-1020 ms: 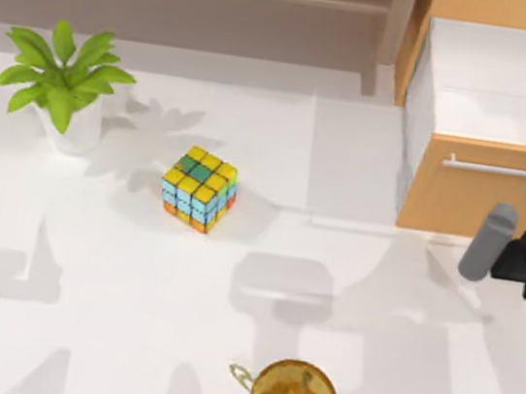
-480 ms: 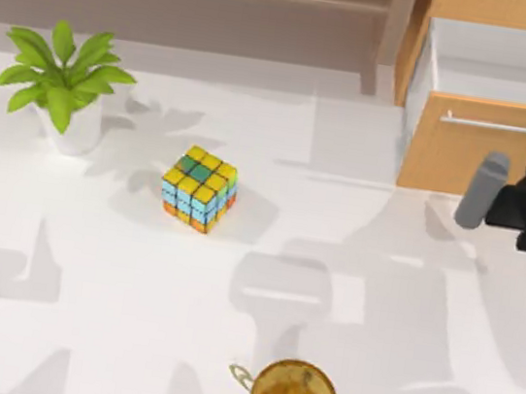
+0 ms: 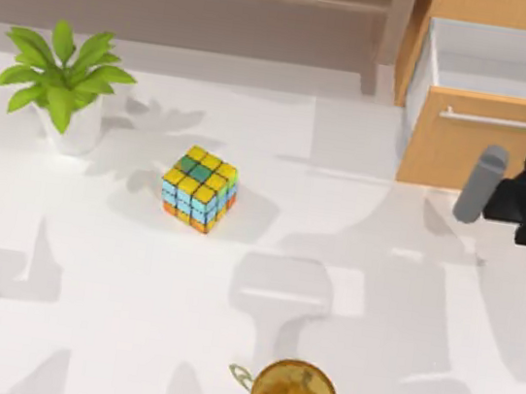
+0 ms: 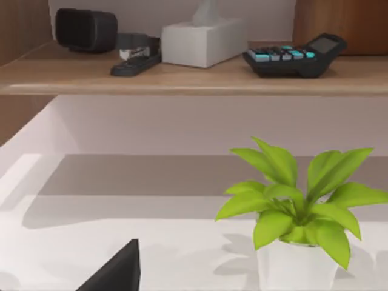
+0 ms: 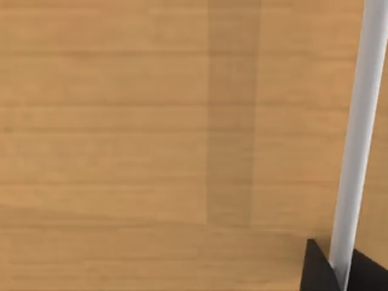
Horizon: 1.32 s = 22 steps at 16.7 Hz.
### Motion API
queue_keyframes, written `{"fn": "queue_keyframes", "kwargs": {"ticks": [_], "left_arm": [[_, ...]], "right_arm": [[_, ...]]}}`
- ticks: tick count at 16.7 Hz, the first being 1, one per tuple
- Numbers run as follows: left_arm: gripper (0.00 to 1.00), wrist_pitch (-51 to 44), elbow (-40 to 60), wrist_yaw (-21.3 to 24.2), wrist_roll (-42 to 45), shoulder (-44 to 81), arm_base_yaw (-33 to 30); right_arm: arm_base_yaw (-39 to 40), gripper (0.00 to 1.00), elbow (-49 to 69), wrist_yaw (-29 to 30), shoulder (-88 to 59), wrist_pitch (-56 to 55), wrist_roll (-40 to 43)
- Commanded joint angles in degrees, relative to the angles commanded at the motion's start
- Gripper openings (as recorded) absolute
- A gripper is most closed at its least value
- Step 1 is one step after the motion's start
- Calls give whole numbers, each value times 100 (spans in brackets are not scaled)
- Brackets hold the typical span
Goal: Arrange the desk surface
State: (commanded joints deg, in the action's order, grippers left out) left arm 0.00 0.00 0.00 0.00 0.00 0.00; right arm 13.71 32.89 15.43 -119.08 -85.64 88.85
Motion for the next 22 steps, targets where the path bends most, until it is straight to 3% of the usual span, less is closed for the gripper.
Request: {"fn": "queue_keyframes", "kwargs": {"ticks": [22], "left_arm": [[100,0,0,0,0,0,0]], "right_arm": [[-304,0,2084,-290,-858,1224,6]]}}
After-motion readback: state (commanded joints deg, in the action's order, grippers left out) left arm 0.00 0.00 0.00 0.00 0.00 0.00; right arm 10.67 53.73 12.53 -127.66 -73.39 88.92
